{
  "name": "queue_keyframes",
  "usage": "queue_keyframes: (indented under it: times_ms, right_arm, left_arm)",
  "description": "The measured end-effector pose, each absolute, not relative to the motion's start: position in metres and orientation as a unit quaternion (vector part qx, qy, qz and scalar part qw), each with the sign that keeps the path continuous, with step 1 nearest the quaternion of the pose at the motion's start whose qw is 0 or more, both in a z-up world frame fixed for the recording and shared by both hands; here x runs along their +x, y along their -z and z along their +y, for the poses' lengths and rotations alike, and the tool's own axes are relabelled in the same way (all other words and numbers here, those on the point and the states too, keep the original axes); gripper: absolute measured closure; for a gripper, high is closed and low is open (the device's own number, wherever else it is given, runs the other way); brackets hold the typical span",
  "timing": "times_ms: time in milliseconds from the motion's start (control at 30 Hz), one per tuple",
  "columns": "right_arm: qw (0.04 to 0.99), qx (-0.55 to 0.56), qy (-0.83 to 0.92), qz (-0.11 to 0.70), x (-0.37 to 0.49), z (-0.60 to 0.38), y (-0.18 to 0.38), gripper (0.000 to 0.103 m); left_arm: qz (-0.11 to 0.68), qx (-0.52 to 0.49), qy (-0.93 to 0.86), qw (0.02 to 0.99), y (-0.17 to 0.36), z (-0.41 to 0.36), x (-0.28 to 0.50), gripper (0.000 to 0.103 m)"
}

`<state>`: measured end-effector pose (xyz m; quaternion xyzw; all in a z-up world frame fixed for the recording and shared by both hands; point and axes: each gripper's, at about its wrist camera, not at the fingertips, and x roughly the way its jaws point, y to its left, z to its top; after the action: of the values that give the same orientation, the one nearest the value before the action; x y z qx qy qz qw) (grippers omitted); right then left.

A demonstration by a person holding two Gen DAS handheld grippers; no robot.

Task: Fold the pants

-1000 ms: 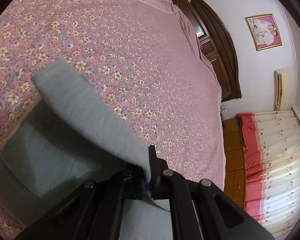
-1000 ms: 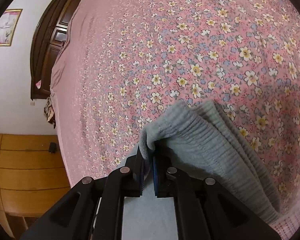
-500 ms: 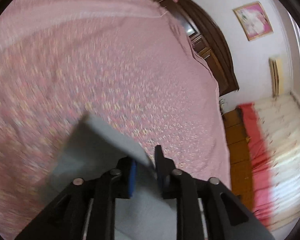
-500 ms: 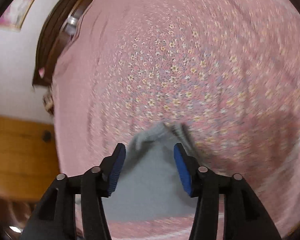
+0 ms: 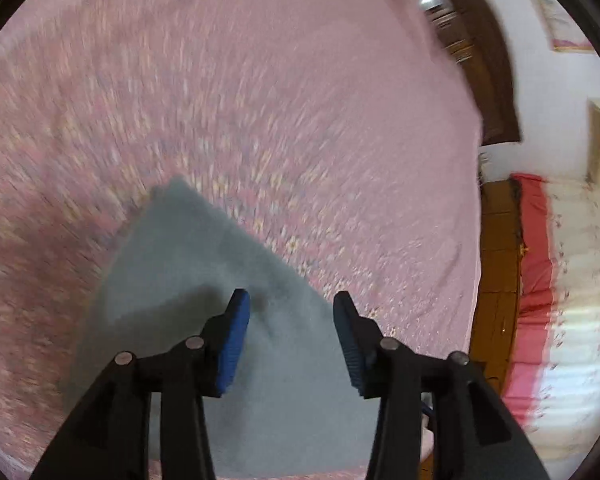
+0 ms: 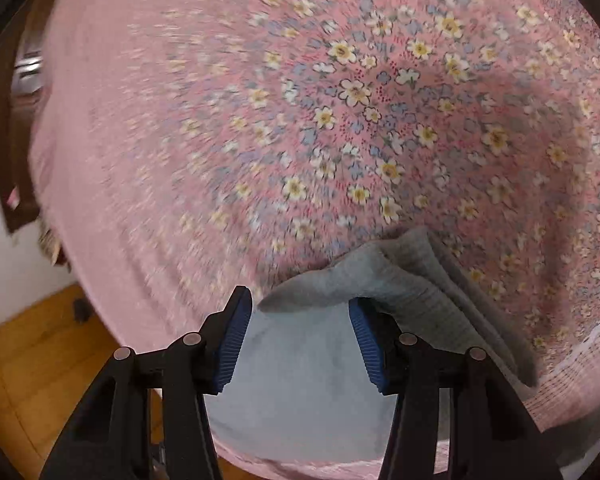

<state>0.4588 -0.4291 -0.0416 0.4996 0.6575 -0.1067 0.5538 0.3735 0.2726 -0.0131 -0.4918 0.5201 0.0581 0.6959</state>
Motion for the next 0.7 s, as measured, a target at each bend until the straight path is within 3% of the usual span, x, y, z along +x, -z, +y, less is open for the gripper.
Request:
queue_keyframes:
  times_ms: [33,67,133,267,467,700]
  right_arm:
    - [0.553,0.496,0.123,0.658,0.460,-0.431,0.043,0.081]
    - [0.556,0.489,0.130,0.659,0.459,-0.432,0.042,0.093]
    - [0.585,0.482,0.109,0.643,0.456,-0.435,0.032,0.100]
    - [0.659,0.444,0.045,0.605,0.411,-0.426,-0.009,0.100]
    - [0.713,0.404,-0.041,0.571,0.253,-0.417,-0.048,0.100]
    - [0.690,0.422,-0.030,0.587,0.125,-0.427,0.022,0.100]
  left_arm:
    - [0.532,-0.504,-0.057,0.678,0.022,0.273,0.379,0.058]
    - [0.539,-0.517,-0.057,0.662,0.031,0.273,0.383,0.058]
    - [0.535,-0.538,-0.070,0.647,0.041,0.278,0.387,0.058]
    - [0.518,-0.538,-0.053,0.663,0.036,0.267,0.359,0.058]
    - [0.511,-0.507,0.015,0.694,0.011,0.223,0.282,0.058]
    - [0.499,-0.535,0.028,0.681,0.033,0.193,0.173,0.057]
